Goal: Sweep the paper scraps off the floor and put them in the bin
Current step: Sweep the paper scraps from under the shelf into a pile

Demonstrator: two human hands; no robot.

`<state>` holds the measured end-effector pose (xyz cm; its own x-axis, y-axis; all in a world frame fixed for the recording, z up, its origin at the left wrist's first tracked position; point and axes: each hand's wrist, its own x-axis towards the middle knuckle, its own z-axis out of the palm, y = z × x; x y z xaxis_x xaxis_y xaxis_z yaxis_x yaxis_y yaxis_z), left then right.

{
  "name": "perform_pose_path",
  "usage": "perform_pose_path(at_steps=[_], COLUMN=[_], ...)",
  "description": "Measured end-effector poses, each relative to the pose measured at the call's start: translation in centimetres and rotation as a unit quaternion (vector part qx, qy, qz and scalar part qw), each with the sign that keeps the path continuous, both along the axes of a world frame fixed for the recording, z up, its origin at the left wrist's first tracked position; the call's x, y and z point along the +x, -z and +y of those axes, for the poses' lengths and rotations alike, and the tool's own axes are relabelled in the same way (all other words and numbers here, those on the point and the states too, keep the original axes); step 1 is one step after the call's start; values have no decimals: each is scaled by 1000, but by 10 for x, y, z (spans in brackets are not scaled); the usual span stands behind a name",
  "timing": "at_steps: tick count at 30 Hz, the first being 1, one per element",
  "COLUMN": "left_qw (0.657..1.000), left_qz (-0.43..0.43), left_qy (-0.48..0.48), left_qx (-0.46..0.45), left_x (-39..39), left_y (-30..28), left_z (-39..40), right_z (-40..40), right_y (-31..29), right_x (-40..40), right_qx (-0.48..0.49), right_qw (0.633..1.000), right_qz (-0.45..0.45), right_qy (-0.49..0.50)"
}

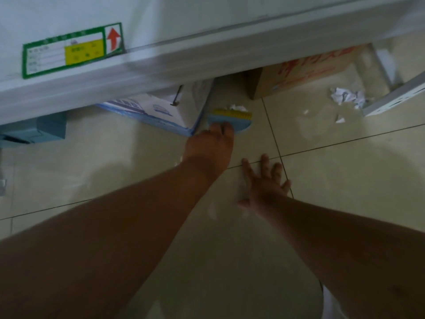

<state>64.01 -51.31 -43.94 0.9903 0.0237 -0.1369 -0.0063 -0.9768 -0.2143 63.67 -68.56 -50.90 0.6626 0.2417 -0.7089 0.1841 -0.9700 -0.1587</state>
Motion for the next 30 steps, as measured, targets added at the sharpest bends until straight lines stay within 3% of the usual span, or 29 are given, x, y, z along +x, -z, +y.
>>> perform_pose_path(at_steps=[7, 14, 22, 27, 30], left_qw=[992, 988, 990, 993, 995], left_qz=[121, 150, 127, 106, 39], left_qy=[-24, 16, 56, -1, 16], left_qx=[29, -16, -39, -55, -92], left_x=[84, 62, -8, -52, -90], left_y=[11, 27, 2, -13, -8], left_z=[17, 28, 46, 73, 99], right_z=[-2, -1, 1, 0, 2], right_y=[5, 3, 3, 0, -1], right_x=[1, 2, 0, -3, -4], right_qx=[5, 5, -3, -7, -16], right_qw=[1000, 1000, 1000, 1000, 1000], right_qz=[5, 18, -8, -16, -18], right_qy=[2, 8, 5, -3, -5])
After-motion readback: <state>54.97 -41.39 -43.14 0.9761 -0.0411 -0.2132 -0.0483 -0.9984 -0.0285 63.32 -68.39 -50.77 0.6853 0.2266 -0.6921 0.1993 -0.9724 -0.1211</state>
